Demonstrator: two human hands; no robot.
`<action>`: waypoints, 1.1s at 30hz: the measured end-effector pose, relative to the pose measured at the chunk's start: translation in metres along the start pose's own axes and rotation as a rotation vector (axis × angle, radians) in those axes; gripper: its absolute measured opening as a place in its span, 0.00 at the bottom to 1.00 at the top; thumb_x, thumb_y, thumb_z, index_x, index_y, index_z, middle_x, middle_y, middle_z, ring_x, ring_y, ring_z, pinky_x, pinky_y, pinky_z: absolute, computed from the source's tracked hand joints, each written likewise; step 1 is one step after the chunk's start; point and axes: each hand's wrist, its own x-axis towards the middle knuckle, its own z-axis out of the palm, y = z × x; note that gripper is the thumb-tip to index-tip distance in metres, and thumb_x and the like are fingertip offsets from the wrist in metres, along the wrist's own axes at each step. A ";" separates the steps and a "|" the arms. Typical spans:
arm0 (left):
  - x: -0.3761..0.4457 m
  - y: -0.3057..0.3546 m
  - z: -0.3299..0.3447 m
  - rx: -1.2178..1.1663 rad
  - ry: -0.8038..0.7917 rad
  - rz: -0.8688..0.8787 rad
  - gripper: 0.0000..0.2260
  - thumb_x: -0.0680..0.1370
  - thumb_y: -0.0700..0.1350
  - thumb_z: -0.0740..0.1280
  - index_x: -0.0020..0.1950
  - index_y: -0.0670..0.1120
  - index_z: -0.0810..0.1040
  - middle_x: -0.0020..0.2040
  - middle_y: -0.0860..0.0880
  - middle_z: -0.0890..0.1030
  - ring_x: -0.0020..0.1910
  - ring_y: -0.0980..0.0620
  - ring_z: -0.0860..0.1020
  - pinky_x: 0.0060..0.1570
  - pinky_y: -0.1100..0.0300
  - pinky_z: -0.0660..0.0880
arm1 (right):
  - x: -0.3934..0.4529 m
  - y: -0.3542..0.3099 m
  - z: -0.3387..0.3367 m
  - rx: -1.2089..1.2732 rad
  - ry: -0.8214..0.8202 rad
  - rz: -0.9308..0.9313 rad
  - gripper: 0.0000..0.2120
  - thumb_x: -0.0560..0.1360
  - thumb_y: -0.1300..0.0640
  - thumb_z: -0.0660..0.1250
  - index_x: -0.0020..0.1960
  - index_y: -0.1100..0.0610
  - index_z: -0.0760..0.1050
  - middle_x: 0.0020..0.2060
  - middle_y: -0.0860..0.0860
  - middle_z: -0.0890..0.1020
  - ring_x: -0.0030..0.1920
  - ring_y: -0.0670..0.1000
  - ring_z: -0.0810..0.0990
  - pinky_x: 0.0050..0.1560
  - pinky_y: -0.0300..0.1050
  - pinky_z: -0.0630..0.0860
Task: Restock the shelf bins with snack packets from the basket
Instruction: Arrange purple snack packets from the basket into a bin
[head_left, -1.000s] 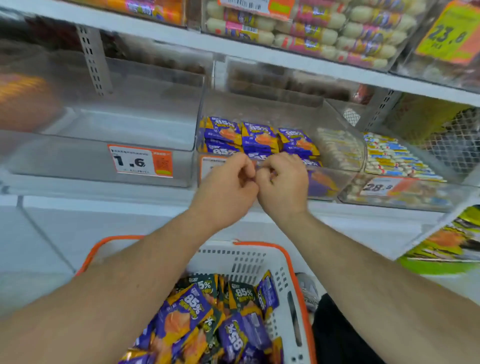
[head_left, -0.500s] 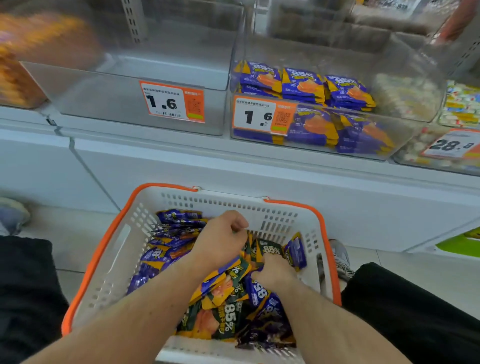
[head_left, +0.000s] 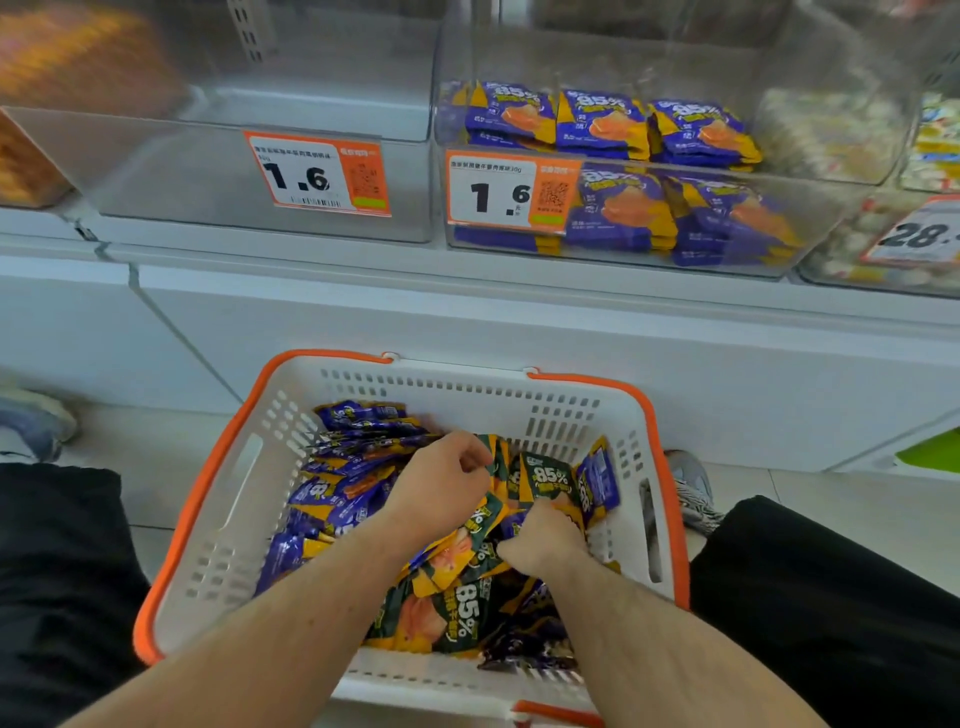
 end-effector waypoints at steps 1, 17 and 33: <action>-0.001 0.000 0.000 -0.002 -0.005 -0.002 0.06 0.79 0.43 0.63 0.52 0.54 0.75 0.48 0.56 0.78 0.44 0.58 0.76 0.36 0.67 0.68 | -0.004 0.000 -0.004 0.010 0.005 -0.020 0.41 0.69 0.45 0.68 0.76 0.58 0.56 0.54 0.54 0.77 0.47 0.54 0.79 0.31 0.44 0.72; -0.013 0.001 -0.033 -0.149 0.099 -0.038 0.10 0.79 0.41 0.63 0.59 0.49 0.75 0.52 0.52 0.78 0.45 0.54 0.77 0.43 0.60 0.74 | -0.062 -0.038 -0.138 0.233 0.404 -0.298 0.10 0.77 0.62 0.63 0.56 0.56 0.78 0.51 0.55 0.82 0.47 0.54 0.80 0.37 0.38 0.70; -0.015 0.040 -0.071 -0.818 0.100 0.058 0.06 0.78 0.34 0.67 0.52 0.42 0.80 0.48 0.43 0.85 0.46 0.43 0.84 0.50 0.45 0.81 | -0.156 -0.082 -0.186 0.713 0.538 -0.445 0.14 0.76 0.51 0.71 0.55 0.49 0.68 0.51 0.50 0.78 0.44 0.50 0.81 0.46 0.52 0.80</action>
